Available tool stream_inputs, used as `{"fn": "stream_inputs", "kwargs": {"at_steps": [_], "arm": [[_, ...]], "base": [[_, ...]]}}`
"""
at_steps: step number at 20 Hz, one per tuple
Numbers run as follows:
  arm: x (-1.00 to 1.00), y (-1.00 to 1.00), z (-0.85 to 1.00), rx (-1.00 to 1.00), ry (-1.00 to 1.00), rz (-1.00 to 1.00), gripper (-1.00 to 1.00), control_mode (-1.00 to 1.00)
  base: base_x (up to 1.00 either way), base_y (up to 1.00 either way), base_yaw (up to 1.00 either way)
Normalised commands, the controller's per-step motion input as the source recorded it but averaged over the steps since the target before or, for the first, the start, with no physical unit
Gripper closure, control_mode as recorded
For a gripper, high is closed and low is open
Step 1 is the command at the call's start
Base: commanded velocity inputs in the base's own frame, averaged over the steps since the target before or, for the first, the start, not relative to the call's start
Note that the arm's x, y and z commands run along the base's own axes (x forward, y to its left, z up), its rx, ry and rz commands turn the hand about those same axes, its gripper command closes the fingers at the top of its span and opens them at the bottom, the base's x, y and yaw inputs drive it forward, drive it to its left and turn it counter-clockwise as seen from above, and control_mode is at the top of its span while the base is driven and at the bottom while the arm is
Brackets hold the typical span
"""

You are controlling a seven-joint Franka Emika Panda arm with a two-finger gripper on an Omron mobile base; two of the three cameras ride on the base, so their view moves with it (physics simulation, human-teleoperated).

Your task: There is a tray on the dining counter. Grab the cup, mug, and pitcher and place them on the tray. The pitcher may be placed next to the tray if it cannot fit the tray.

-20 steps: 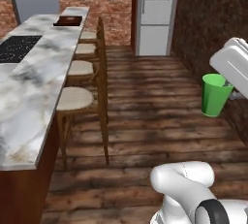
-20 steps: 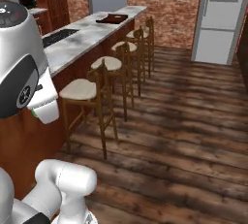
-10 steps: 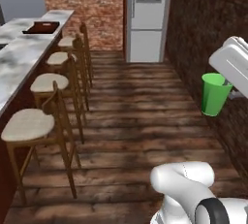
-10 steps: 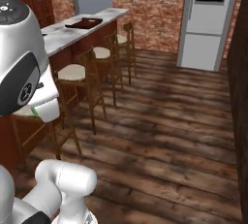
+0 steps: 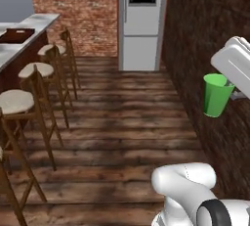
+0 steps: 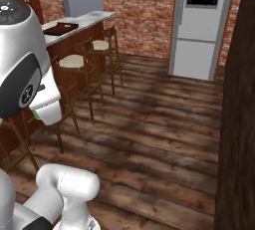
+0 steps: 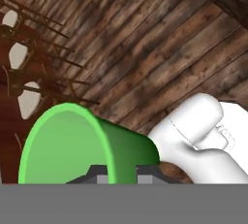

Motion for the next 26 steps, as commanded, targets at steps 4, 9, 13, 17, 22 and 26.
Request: {"fn": "stream_inputs", "kwargs": {"at_steps": [4,9,13,17,22,26], "arm": [[0.00,0.00,0.00,0.00,0.00,0.00,1.00,1.00],[0.00,0.00,0.00,0.00,0.00,0.00,1.00,1.00],[0.00,0.00,0.00,0.00,0.00,0.00,1.00,1.00],[0.00,0.00,0.00,0.00,0.00,0.00,1.00,1.00],[0.00,0.00,0.00,0.00,0.00,0.00,1.00,1.00],[0.00,0.00,0.00,0.00,0.00,0.00,1.00,1.00]], "base": [[1.00,-0.89,0.10],[1.00,-0.59,0.12],[1.00,-0.19,0.17],[1.00,-0.03,0.17],[1.00,-0.12,0.18],[1.00,-0.17,0.30]]}}
